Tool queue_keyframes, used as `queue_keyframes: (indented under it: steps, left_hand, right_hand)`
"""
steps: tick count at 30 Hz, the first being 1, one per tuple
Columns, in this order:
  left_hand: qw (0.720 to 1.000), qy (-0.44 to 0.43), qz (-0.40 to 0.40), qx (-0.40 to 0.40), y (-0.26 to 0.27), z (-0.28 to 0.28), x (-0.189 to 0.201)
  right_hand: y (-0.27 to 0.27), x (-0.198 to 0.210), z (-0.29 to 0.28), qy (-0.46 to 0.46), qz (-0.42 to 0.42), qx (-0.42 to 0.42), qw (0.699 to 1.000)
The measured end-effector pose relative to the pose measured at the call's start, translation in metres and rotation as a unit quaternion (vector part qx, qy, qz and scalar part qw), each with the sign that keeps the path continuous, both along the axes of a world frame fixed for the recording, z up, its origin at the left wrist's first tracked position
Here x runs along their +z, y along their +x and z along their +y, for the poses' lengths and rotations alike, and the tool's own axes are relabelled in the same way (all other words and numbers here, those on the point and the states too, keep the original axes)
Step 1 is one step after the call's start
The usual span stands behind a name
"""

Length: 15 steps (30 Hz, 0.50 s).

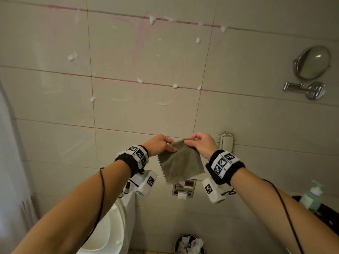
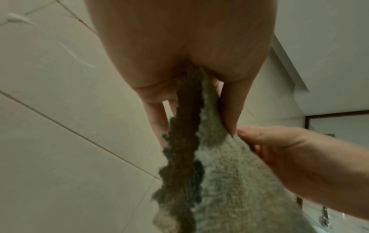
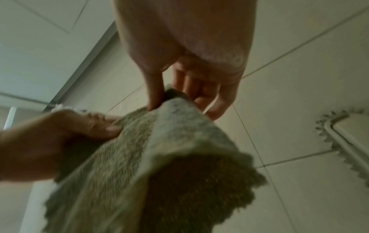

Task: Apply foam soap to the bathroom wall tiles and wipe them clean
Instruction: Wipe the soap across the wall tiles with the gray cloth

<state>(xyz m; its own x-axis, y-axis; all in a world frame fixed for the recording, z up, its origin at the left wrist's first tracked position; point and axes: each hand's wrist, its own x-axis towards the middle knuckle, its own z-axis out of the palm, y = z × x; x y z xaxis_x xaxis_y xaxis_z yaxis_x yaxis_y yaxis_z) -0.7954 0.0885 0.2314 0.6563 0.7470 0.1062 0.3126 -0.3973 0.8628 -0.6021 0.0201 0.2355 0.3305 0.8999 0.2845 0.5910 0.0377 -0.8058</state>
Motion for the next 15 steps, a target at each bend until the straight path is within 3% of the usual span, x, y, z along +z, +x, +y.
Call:
queue_keyframes:
  steps: [3,6,9,13,15]
  left_hand:
    - [0.998,-0.031,-0.051,0.009,0.014,0.006,0.009]
    - [0.993,-0.047,-0.101,0.043,0.03,0.014,0.017]
    - [0.992,-0.024,-0.115,0.052,0.049,0.017,0.025]
    - [0.997,0.013,-0.08,0.006,0.08,0.019,0.035]
    - [0.998,0.013,-0.058,-0.013,0.097,0.026,0.039]
  right_hand:
    - [0.005,0.003,0.001,0.066,-0.05,-0.098,0.992]
    - [0.009,0.003,0.004,0.088,0.005,-0.103,0.991]
    - [0.013,0.01,0.009,0.029,0.219,-0.04,0.974]
    - [0.028,0.025,0.024,-0.037,0.469,0.072,0.879]
    - [0.044,0.026,0.037,-0.029,0.522,0.076,0.849]
